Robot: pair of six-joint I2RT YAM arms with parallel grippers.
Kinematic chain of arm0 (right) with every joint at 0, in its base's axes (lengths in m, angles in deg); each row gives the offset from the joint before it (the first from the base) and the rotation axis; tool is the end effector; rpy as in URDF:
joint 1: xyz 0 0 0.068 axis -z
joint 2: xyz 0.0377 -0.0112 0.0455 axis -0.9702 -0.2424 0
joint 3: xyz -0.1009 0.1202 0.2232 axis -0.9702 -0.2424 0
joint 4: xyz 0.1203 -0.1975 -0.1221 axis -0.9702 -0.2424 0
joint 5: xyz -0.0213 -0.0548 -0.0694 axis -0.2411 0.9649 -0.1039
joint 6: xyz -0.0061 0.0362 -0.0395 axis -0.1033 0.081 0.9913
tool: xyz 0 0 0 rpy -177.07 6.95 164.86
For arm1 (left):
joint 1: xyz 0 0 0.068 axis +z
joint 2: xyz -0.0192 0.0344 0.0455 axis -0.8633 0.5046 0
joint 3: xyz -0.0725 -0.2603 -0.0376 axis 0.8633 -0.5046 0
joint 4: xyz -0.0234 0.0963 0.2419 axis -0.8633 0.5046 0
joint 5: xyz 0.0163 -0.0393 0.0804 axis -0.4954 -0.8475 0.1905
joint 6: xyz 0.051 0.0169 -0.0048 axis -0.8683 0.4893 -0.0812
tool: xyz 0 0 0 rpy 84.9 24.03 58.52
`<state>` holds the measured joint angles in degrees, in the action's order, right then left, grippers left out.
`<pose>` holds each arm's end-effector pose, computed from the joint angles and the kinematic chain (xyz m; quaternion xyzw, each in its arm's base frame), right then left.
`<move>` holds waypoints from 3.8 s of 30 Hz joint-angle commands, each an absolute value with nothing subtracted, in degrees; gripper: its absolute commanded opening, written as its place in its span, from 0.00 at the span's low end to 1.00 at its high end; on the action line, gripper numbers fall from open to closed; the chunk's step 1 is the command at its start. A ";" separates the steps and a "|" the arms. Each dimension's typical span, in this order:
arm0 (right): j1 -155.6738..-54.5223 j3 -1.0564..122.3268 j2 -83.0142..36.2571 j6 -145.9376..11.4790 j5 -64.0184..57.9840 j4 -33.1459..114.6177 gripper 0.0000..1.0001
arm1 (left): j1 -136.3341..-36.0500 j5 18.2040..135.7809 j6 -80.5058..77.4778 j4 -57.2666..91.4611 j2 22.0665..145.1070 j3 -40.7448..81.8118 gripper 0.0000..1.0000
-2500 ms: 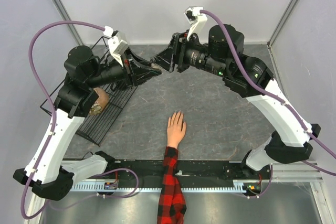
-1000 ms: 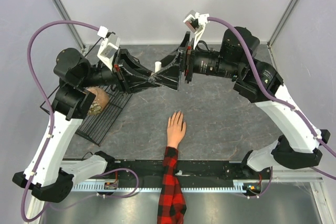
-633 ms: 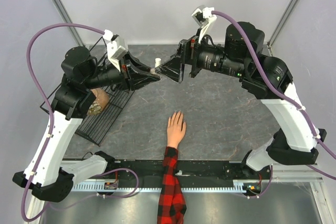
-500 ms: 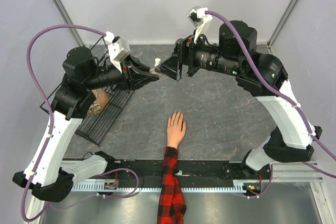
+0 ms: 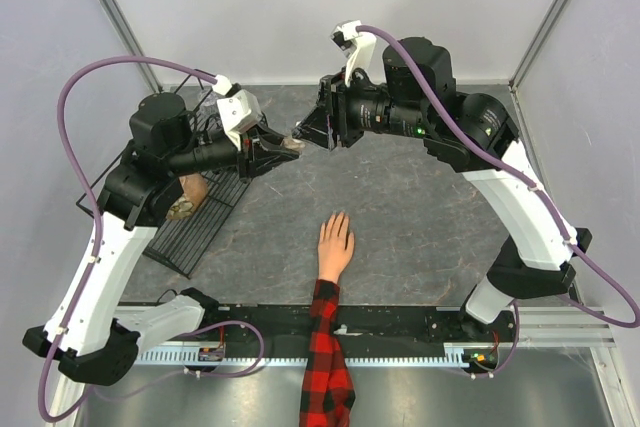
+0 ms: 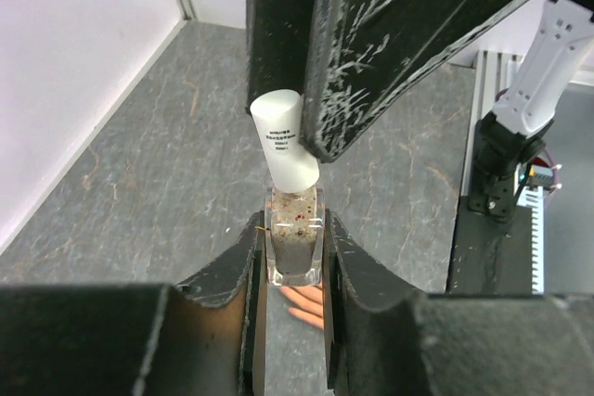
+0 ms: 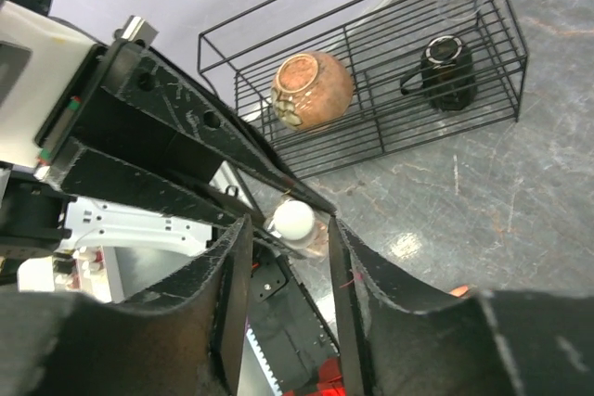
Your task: Paint the nails
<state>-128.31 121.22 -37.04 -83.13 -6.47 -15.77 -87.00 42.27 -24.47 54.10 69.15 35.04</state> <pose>0.1722 0.2342 0.5546 -0.2592 0.7516 0.4276 0.4302 0.1536 -0.1066 0.4887 0.4587 0.5899 -0.3599 0.5586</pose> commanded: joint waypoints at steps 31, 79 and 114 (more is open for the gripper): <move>-128.35 120.88 -38.80 -80.72 -9.35 -15.53 0.22 | -88.08 46.23 -29.18 55.94 67.86 35.20 0.02; -128.27 98.03 -20.26 -70.61 -11.72 0.99 0.00 | -88.08 35.24 -21.79 55.06 68.56 33.44 0.02; -125.73 82.58 -12.00 -86.51 12.36 3.45 0.00 | -88.08 48.86 -16.35 46.72 66.81 33.44 0.02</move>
